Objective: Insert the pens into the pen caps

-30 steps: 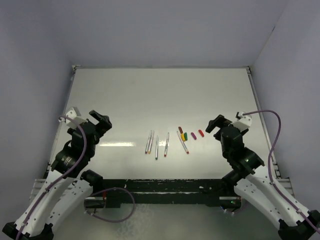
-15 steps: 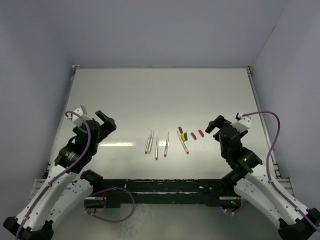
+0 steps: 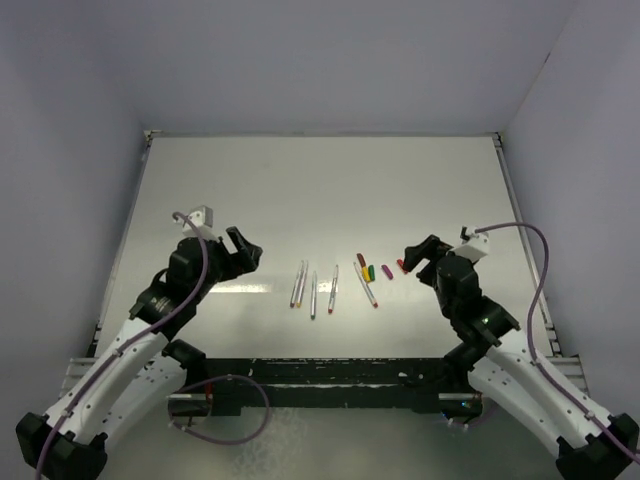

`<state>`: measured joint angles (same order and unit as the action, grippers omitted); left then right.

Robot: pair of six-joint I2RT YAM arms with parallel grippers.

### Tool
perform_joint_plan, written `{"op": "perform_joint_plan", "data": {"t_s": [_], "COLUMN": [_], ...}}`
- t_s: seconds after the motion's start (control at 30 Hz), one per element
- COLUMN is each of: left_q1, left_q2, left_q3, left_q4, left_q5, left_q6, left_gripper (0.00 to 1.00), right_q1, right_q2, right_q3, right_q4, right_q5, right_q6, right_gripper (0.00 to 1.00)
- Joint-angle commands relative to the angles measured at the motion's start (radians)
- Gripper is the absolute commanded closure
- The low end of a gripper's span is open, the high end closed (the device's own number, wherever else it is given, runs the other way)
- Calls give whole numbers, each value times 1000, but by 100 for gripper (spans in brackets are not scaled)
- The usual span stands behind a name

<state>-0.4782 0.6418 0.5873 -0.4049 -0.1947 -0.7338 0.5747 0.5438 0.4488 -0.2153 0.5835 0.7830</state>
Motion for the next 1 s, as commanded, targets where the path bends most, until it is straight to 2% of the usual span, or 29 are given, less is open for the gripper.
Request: {"op": "perform_joint_plan", "data": {"t_s": [0.0,0.17,0.33,0.43,0.47,0.5,0.57,0.6,0.63,0.7,0.77,0.83,0.9,0.93,0.97], "left_q1": [1,1,1,1,0,0,-2,-3,-6,-14,-26,-44,-74,-94,-131], "left_q2": [104,130,195,239,247,250,255,256,255,252,250,252,250,250,251], "left_q3": [46,11,-5,-24,-38,-43,-59,-60,-60,-60,-61,-67,-81,-92,-100], "left_q4": [91,181,207,224,239,248,254,251,248,250,257,267,283,299,318], "left_q5": [132,232,276,307,319,329,330,327,319,307,300,293,274,263,249], "left_q6": [100,144,150,148,146,148,152,156,160,173,182,179,154,144,136], "left_gripper": [12,9,6,7,8,9,12,14,18,25,35,48,90,98,100], "right_q1": [0,0,0,0,0,0,0,-1,0,0,0,0,0,0,0], "right_q2": [90,194,231,242,246,248,251,248,244,235,218,203,192,186,178], "right_q3": [-20,8,40,51,56,62,73,76,78,77,77,71,62,60,53], "right_q4": [150,153,70,56,49,43,25,24,24,24,71,118,140,138,139], "right_q5": [-152,-159,-172,-175,-178,-179,-155,-143,-137,-131,-135,-178,-200,-209,-223], "right_q6": [-20,-25,-24,-62,-75,-87,-82,-82,-87,-101,-164,-206,-202,-205,-217], "right_gripper": [18,18,12,14,19,30,78,92,97,97,90,74,69,68,68]}}
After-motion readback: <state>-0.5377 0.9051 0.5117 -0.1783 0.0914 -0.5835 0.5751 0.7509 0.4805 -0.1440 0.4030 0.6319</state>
